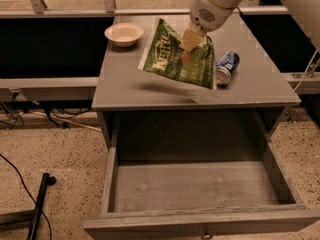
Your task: Pick green jalapeno chip bag from top drawer and place on counter
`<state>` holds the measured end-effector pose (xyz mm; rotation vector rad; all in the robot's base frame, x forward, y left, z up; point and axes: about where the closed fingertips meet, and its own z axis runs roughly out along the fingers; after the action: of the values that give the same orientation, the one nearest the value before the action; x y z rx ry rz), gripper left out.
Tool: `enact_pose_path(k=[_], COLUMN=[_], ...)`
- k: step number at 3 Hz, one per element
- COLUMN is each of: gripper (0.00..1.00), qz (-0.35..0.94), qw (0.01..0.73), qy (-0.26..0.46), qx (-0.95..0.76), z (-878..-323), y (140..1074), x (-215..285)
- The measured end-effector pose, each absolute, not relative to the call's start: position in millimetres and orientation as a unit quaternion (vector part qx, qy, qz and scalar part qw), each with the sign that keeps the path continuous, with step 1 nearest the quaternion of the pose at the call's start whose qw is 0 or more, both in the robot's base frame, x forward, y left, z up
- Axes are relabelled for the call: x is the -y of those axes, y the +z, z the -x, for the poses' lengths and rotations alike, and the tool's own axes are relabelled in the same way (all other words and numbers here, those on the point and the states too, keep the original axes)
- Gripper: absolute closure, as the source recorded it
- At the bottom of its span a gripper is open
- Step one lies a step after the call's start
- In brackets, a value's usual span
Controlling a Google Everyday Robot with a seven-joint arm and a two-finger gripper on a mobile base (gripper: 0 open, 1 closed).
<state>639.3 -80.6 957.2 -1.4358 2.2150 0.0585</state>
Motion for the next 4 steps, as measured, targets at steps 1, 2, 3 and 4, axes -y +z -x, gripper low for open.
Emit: enact_pose_path(k=[1, 2, 3, 4], gripper=[0.82, 0.58, 0.35, 0.12], qz=[0.531, 0.542, 0.542, 0.543], qw=[0.235, 0.226, 0.226, 0.226], qy=[0.043, 0.057, 0.057, 0.057], qx=[-0.813, -0.807, -0.807, -0.807], z=[-638, -638, -638, -639], y=[953, 945, 943, 942], x=[54, 24, 24, 22])
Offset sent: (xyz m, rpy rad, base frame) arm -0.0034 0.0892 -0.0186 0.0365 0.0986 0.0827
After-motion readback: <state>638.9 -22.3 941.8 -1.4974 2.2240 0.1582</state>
